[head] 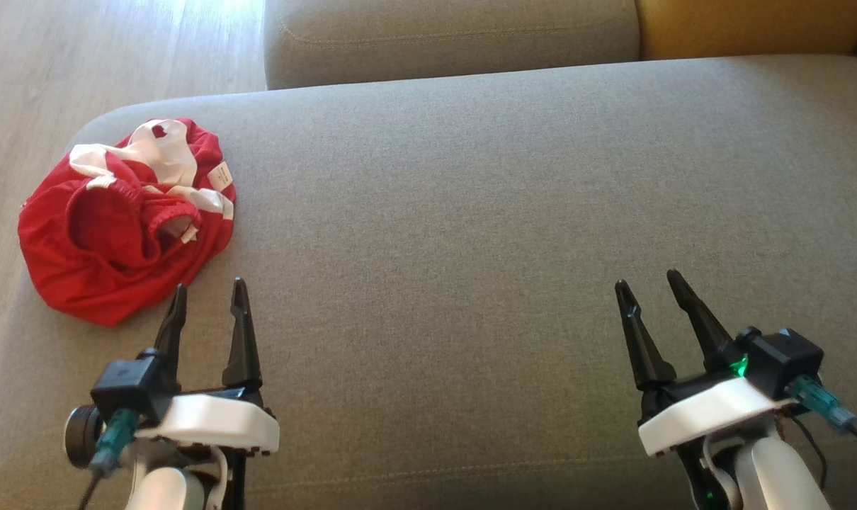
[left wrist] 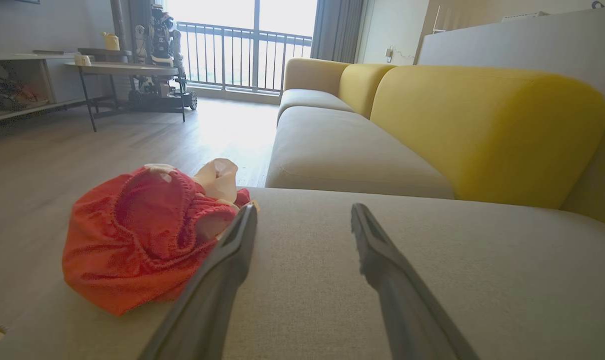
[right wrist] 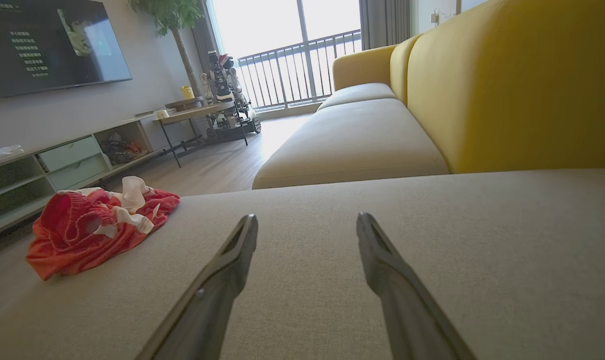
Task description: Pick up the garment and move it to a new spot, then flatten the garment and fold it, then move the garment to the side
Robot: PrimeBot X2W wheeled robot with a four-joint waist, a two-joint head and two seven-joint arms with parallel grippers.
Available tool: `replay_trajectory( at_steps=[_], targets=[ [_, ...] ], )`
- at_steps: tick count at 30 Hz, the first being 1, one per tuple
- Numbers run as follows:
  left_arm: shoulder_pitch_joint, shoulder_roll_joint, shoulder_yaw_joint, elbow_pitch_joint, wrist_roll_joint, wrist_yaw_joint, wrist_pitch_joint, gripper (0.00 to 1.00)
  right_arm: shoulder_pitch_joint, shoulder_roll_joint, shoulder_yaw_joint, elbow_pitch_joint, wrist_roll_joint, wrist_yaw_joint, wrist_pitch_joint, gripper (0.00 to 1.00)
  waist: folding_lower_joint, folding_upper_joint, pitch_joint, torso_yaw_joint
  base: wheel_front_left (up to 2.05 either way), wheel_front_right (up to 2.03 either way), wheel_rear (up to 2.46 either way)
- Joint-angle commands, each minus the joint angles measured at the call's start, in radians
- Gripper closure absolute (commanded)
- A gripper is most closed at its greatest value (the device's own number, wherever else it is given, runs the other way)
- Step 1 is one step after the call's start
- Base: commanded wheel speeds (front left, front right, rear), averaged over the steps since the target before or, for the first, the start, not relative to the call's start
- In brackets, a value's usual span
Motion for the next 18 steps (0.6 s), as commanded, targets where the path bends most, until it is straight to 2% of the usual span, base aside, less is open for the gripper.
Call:
replay_trajectory(
  at_steps=[1, 18],
  targets=[
    [-0.033, 0.018, 0.022, -0.046, 0.05, 0.014, -0.019, 0.0, -0.056, -0.011, 0.026, -0.042, -0.038, 0.0, -0.019, 0.0, 0.0, 0.0, -0.001, 0.0, 0.0, 0.0, 0.0],
    [-0.01, 0.018, 0.007, -0.068, 0.247, 0.027, -0.065, 0.0, -0.063, -0.012, 0.056, -0.052, -0.228, 0.0, -0.065, 0.0, 0.0, 0.0, -0.009, -0.009, 0.0, 0.0, 0.0]
  ],
)
